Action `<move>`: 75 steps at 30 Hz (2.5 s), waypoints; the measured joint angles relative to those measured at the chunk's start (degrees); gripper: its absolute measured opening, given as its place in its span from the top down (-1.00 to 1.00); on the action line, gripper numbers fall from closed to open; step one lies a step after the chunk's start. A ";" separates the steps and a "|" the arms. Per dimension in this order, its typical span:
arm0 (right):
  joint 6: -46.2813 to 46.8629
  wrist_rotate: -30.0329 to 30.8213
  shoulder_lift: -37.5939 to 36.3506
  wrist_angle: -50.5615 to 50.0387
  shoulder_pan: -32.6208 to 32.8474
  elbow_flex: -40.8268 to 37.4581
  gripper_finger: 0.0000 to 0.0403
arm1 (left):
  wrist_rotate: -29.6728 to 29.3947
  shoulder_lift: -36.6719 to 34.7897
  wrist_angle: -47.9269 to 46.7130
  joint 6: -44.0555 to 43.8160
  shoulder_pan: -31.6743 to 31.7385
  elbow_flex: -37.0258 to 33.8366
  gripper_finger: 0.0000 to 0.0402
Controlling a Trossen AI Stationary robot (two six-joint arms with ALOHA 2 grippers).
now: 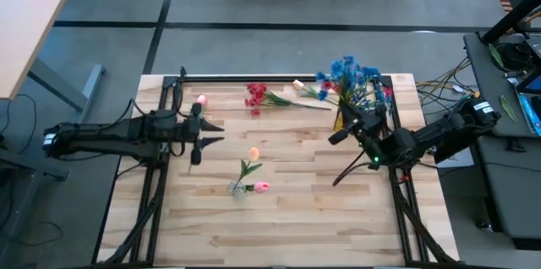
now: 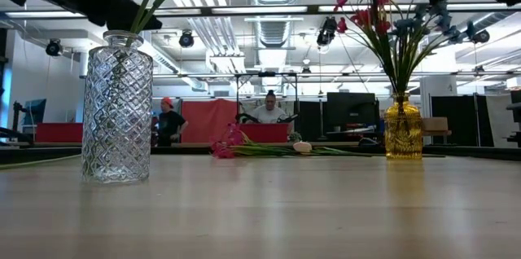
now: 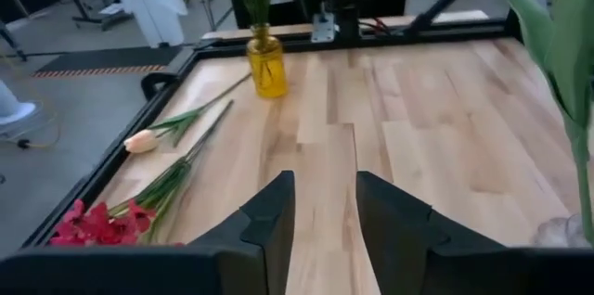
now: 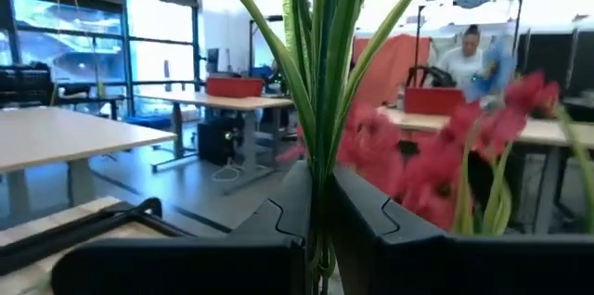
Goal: Sort flowers into vase by color
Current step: Put the blue flowers into the yellow vase
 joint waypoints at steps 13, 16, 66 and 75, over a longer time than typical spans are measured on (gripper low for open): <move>-3.94 6.84 -0.08 0.16 -4.16 0.92 0.89 | 8.37 0.29 1.53 6.22 0.44 1.04 0.53; -3.39 5.70 -0.08 0.19 -6.12 0.62 0.89 | 17.25 0.85 1.64 10.42 1.66 1.72 0.55; 5.96 -44.35 11.08 -29.47 -3.16 32.16 0.89 | 41.96 53.91 18.43 6.64 8.12 49.89 0.06; 5.37 -45.85 11.38 -27.98 -3.26 32.27 0.89 | 38.43 56.66 19.35 5.71 7.92 52.35 0.12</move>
